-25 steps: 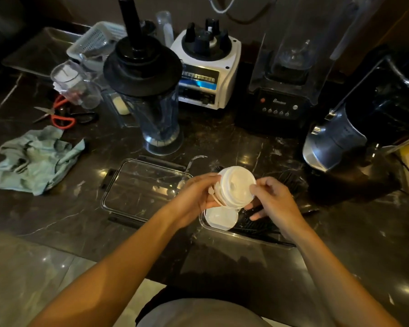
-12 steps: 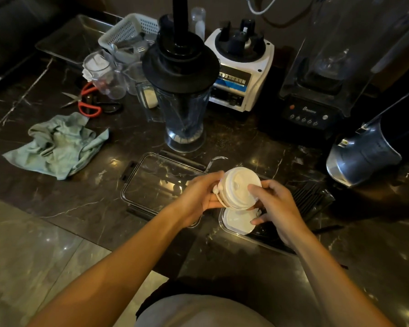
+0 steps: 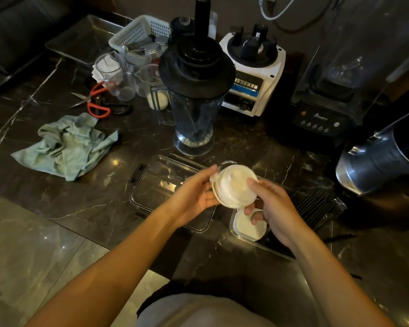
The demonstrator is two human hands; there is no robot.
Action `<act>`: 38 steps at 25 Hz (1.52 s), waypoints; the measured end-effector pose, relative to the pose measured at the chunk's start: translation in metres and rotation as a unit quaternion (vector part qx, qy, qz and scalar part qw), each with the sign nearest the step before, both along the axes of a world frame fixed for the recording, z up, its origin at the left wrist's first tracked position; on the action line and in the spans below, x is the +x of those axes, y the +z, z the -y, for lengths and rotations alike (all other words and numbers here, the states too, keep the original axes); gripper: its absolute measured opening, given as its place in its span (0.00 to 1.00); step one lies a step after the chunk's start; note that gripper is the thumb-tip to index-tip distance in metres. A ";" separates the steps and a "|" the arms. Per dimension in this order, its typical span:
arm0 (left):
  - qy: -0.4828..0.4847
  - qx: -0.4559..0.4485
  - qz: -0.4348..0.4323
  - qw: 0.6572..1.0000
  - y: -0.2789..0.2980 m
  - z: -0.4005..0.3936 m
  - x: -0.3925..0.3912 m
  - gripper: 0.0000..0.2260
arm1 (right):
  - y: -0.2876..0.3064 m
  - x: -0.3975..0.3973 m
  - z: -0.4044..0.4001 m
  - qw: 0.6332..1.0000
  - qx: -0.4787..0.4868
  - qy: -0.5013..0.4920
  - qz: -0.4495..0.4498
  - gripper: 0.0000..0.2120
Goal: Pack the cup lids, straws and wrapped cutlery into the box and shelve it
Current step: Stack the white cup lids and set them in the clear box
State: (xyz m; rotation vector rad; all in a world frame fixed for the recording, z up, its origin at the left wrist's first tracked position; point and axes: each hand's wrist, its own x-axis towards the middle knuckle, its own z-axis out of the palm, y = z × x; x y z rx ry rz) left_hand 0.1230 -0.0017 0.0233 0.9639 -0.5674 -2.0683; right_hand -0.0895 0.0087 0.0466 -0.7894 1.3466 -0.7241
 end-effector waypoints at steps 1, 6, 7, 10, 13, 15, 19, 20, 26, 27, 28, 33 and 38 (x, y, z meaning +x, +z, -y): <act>0.026 0.018 -0.037 0.999 -0.001 -0.001 0.004 0.17 | 0.001 0.005 0.002 1.000 0.012 -0.013 0.023 0.17; 0.040 0.020 -0.040 0.998 -0.014 -0.010 0.016 0.19 | -0.004 0.034 0.001 0.989 -0.052 0.044 -0.133 0.20; 0.050 0.024 -0.035 0.998 -0.016 -0.011 0.018 0.18 | -0.006 0.038 -0.001 0.974 -0.105 0.055 -0.196 0.24; 0.066 0.021 -0.024 0.997 -0.020 -0.010 0.024 0.18 | -0.010 0.041 -0.003 0.917 -0.231 0.139 -0.295 0.38; 0.068 0.026 -0.034 0.997 -0.024 -0.009 0.027 0.20 | -0.011 0.048 -0.002 0.881 -0.258 0.202 -0.341 0.41; 0.060 0.031 -0.048 0.997 -0.027 -0.009 0.027 0.22 | -0.011 0.054 0.000 0.854 -0.282 0.192 -0.394 0.36; 0.068 0.056 -0.058 0.994 -0.024 -0.006 0.021 0.22 | -0.006 0.064 0.000 0.826 -0.263 0.245 -0.435 0.50; 0.071 0.062 -0.050 0.994 -0.023 -0.004 0.020 0.21 | -0.004 0.066 -0.001 0.821 -0.249 0.262 -0.442 0.54; 0.074 0.061 0.029 0.995 -0.028 0.000 0.021 0.23 | -0.005 0.067 0.005 0.779 -0.256 0.330 -0.468 0.56; 0.076 0.065 0.032 0.994 -0.030 0.001 0.021 0.23 | -0.007 0.066 0.005 0.773 -0.256 0.335 -0.474 0.54; 0.074 0.069 0.038 0.994 -0.031 0.002 0.021 0.24 | -0.007 0.065 0.006 0.776 -0.250 0.331 -0.475 0.53; 0.031 0.082 0.048 0.995 -0.035 0.003 0.021 0.29 | -0.005 0.063 0.013 0.789 -0.218 0.339 -0.464 0.52; 0.037 0.077 0.080 0.993 -0.035 0.004 0.021 0.28 | -0.007 0.061 0.016 0.779 -0.217 0.373 -0.454 0.51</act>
